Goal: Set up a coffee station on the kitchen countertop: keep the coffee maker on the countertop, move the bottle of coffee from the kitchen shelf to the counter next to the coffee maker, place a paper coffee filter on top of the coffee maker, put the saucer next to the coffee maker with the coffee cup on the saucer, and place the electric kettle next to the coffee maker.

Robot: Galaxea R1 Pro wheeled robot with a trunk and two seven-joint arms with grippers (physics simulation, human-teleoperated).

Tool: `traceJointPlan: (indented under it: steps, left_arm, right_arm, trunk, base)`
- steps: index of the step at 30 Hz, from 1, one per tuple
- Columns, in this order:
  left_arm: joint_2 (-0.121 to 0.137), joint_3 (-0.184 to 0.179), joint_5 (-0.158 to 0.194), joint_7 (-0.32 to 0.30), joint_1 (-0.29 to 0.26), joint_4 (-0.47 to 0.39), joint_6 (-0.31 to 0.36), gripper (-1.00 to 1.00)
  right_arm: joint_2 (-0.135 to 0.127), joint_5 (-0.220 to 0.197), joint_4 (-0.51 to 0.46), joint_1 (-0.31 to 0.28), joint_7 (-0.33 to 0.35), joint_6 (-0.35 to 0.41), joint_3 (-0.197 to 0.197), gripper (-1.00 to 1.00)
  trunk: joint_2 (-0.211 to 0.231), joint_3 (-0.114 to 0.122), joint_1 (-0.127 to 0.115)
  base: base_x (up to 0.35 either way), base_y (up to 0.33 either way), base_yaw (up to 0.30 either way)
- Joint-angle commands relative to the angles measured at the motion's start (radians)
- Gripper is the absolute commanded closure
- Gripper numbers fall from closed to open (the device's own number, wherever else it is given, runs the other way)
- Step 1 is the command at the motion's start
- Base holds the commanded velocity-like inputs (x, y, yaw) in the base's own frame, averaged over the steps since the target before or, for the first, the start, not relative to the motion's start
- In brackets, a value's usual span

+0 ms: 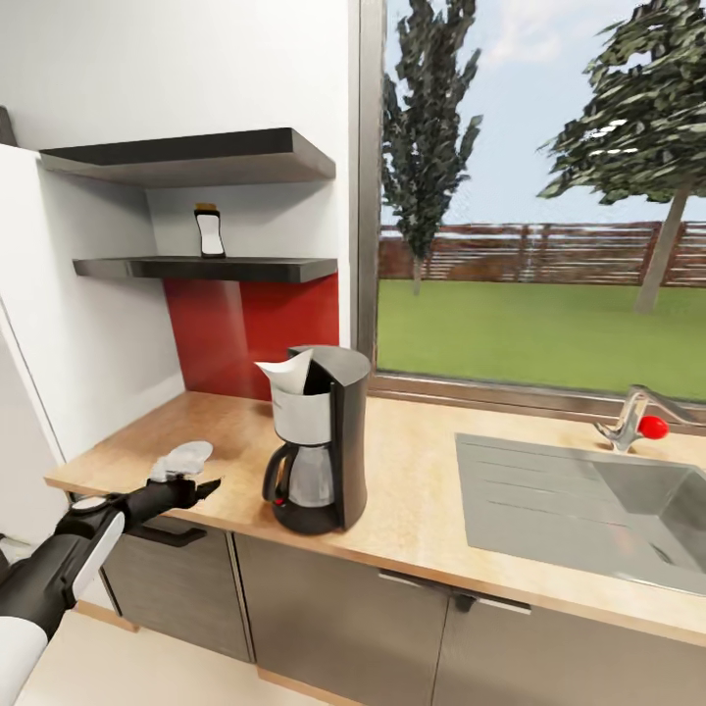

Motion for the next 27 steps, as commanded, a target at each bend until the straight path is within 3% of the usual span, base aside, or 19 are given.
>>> traceJointPlan:
  steps: [1, 2, 3, 27]
  left_arm:
    - [0.001, -0.001, 0.008, -0.001, 0.015, 0.006, -0.037, -1.0]
    - [0.003, 0.0, 0.005, -0.001, 0.03, 0.012, -0.091, -1.0]
    - [0.003, 0.001, 0.005, -0.001, 0.031, 0.011, -0.096, -1.0]
    - [0.002, 0.002, 0.006, -0.003, 0.033, 0.011, -0.101, -1.0]
  right_arm:
    - [0.001, -0.002, 0.0, 0.0, 0.0, -0.003, -0.003, -1.0]
    - [0.002, -0.005, -0.002, 0.0, 0.0, -0.001, -0.004, -1.0]
    - [0.003, -0.005, -0.002, 0.0, 0.0, -0.001, -0.003, -1.0]
    - [0.0, -0.003, 0.001, 0.0, -0.002, -0.002, -0.004, -1.0]
  trunk:
    - [-0.001, 0.0, 0.001]
    - [-0.001, 0.0, 0.001]
    - [-0.001, 0.0, 0.001]
    - [-0.001, 0.0, 0.001]
  base:
    - [0.166, 0.216, 0.0]
    - [0.127, 0.288, 0.0]
    - [0.104, 0.299, -0.025]
    - [0.017, 0.319, -0.016]
